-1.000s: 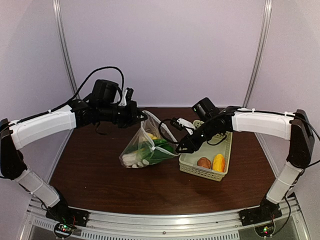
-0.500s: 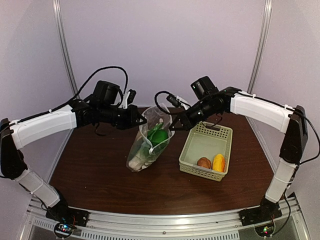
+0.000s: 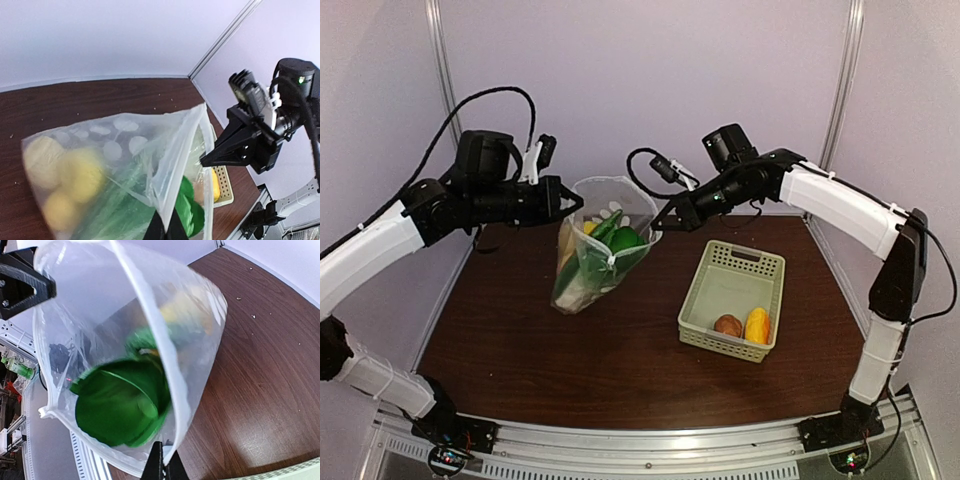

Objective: Place the food in the zip-top bag and seal the zipper
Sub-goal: Adjust the zipper food storage bag at the center of the board.

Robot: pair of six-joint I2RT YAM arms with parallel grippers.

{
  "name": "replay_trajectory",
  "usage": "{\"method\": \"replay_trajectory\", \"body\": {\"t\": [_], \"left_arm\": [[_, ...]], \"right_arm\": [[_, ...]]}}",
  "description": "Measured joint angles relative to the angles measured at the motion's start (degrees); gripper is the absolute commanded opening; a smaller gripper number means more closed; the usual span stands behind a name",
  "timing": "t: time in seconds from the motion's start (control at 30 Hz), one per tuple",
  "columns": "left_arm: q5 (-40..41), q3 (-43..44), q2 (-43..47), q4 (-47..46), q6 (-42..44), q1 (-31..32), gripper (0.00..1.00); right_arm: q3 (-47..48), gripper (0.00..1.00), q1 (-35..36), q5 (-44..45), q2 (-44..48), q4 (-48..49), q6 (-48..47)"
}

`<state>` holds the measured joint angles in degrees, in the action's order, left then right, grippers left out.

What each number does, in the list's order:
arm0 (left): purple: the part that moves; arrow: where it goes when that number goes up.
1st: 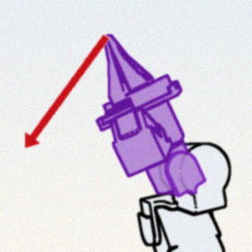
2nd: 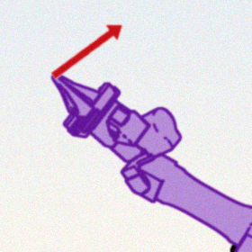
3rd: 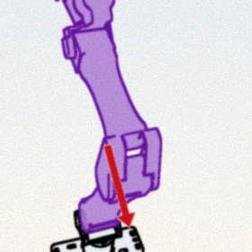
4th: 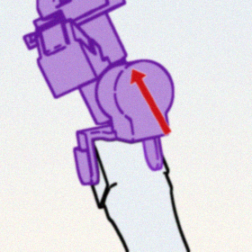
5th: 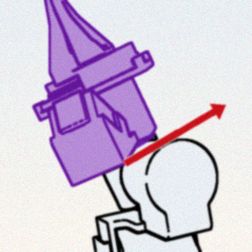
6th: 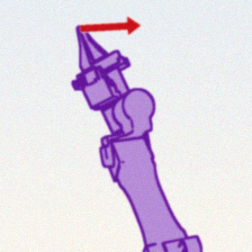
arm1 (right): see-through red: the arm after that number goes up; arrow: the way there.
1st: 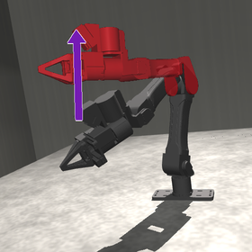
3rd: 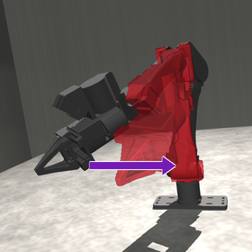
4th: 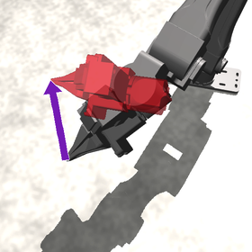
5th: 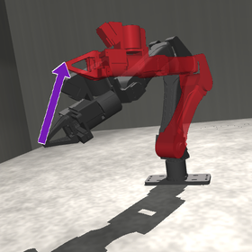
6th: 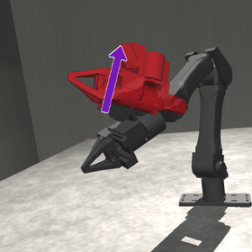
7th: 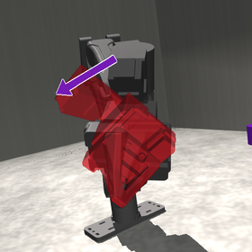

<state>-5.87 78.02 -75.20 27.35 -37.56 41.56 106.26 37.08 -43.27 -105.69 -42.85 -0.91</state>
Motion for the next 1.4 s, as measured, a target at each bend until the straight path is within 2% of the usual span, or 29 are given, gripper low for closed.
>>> {"method": "replay_trajectory", "body": {"t": [0.13, 0.37, 0.57, 0.77, 1.0, 1.1, 1.33, 1.37, 1.4], "left_arm": [[-1.31, 1.03, -2.08, -1.86, 0.22, 0.00, 0.00], [-2.64, 0.68, -13.81, 0.98, 0.61, 0.00, 0.00], [-3.87, -0.66, -14.43, 1.20, 0.15, 0.00, 0.00], [-3.65, 0.57, -12.48, 1.62, 0.13, 0.00, 0.00], [-4.31, 2.91, -12.46, 1.36, 0.46, 0.00, 0.00], [-4.57, 2.91, -12.55, 1.46, 0.46, 0.00, 0.00], [-4.46, 2.86, -12.55, 1.40, 0.68, 0.00, 0.00], [-4.44, 2.80, -12.55, 1.31, 0.72, 0.00, 0.00], [-4.42, 2.62, -12.52, 1.14, 0.83, 0.00, 0.00]], "right_arm": [[0.28, 0.02, -0.15, 0.00, -0.44, 0.11, 0.09], [-1.07, 0.04, -0.15, -1.62, -4.22, 0.85, 0.59], [-2.38, 0.09, -0.15, -3.32, -5.49, 0.98, 1.55], [-2.38, 0.32, -0.17, -3.19, -5.09, 0.57, 0.63], [-2.25, 0.66, -2.16, -1.60, -2.91, -4.48, -4.09], [-3.28, 0.72, -5.38, -0.24, 0.50, -4.98, -5.64], [-9.60, 0.84, -13.62, 5.97, 15.78, -6.01, -10.75], [-10.27, 0.88, -14.01, 6.75, 17.38, -6.16, -11.21], [-11.21, 0.97, -14.45, 7.85, 19.21, -6.23, -11.89]]}}
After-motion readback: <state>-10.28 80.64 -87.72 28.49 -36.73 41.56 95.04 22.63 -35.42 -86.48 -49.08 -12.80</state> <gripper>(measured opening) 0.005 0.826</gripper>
